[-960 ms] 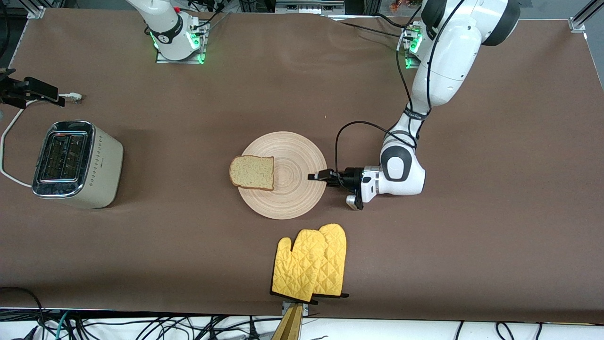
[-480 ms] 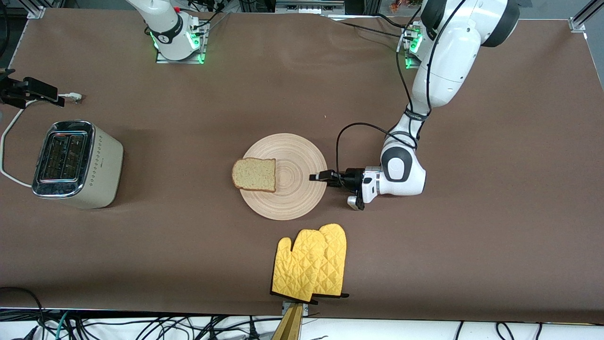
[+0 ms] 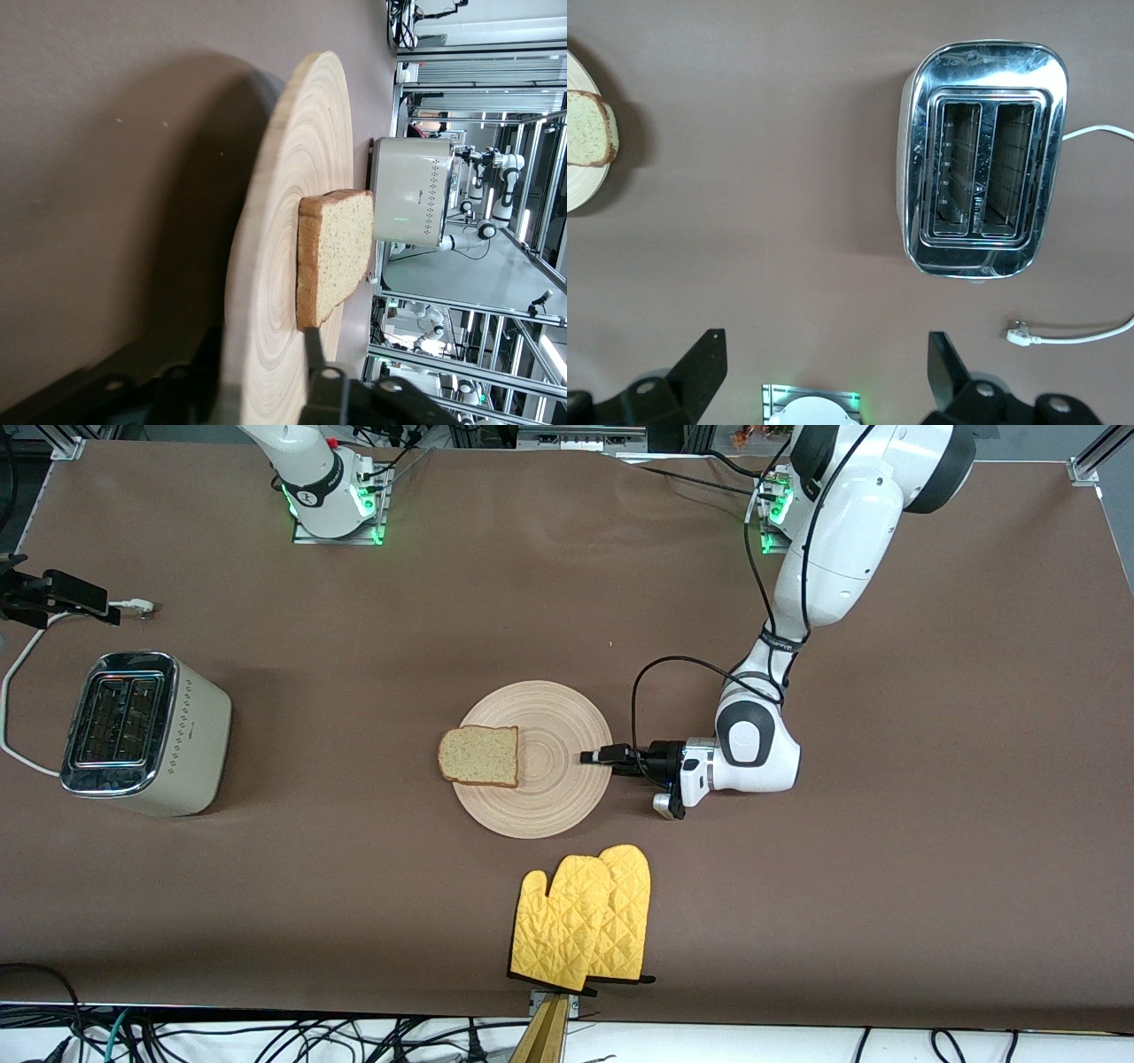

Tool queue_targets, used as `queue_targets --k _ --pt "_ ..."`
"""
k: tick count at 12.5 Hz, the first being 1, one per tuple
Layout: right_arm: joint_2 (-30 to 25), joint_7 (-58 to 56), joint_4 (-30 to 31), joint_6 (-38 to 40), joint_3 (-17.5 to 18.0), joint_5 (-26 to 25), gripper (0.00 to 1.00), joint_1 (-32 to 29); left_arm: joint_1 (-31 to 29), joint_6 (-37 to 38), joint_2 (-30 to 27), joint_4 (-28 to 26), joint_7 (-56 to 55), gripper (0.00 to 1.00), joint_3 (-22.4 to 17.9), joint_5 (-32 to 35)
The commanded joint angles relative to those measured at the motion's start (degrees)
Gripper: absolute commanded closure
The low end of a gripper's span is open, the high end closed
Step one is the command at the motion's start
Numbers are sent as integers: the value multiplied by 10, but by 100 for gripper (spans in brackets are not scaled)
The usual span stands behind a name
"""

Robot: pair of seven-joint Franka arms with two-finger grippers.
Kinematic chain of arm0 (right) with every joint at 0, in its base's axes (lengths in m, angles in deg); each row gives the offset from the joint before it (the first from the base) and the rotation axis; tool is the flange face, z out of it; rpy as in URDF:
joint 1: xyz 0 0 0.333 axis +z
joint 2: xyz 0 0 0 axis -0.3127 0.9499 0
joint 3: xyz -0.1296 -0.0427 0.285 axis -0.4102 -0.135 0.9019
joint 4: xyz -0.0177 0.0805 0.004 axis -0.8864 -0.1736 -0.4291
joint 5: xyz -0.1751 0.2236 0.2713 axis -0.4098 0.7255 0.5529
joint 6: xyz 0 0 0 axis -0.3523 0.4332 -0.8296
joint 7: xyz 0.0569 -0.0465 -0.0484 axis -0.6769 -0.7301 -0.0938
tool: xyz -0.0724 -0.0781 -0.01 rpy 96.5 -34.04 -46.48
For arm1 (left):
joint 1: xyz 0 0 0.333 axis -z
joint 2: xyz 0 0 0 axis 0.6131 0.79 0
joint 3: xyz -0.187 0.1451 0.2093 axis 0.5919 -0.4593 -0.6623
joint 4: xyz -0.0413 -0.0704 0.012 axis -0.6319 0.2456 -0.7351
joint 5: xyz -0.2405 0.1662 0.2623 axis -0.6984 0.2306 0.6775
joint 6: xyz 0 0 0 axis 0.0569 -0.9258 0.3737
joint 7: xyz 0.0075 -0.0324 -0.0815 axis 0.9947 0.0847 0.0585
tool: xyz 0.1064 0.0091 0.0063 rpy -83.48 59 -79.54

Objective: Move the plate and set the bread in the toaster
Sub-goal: 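Release the plate with the left gripper while the right gripper reaches the bread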

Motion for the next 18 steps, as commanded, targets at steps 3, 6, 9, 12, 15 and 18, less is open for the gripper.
queue_targets --k 3,6,9,12,15,18 --pt "-2 -1 -1 6 0 9 0 -3 -54 43 -64 -66 -4 0 -7 26" --pt "-1 -1 0 17 4 9 0 1 -143 89 -160 -133 -58 0 -7 149" --pt "31 7 4 42 34 10 0 28 -242 154 -249 -132 -135 0 -6 357" --pt "100 51 10 -9 36 84 0 48 -280 167 -334 -139 -168 0 -10 542" --pt "176 92 19 -104 36 139 0 97 -279 136 -403 -140 -199 0 -13 709" --pt "245 93 20 -189 36 230 0 134 -279 62 -468 -192 -200 0 -18 745"
